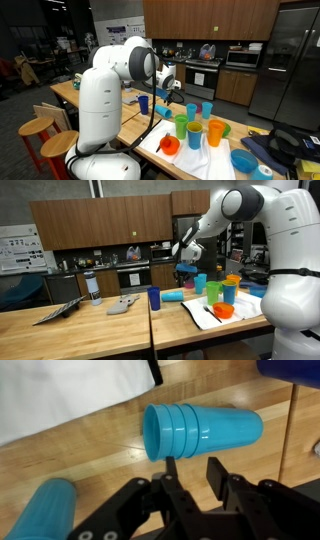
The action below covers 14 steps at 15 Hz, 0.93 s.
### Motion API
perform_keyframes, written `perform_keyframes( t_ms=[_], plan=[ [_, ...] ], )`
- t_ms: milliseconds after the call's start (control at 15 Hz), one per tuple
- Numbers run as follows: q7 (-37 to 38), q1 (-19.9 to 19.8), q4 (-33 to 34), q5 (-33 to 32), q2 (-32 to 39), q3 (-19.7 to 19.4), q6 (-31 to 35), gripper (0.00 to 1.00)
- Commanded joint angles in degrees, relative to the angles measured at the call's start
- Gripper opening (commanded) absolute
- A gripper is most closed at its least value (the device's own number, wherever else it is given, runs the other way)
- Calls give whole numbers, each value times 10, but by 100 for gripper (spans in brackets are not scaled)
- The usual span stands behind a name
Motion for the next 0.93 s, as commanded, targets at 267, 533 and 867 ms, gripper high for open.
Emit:
perform_keyframes(
  t_ms=[267,533,867],
  plan=[
    [-4,0,-19,-9,-35,2,-2,63],
    [-12,-5,-26,-7,-37,0,1,89],
    [-12,-25,-53,53,-31,-1,8,100]
  ],
)
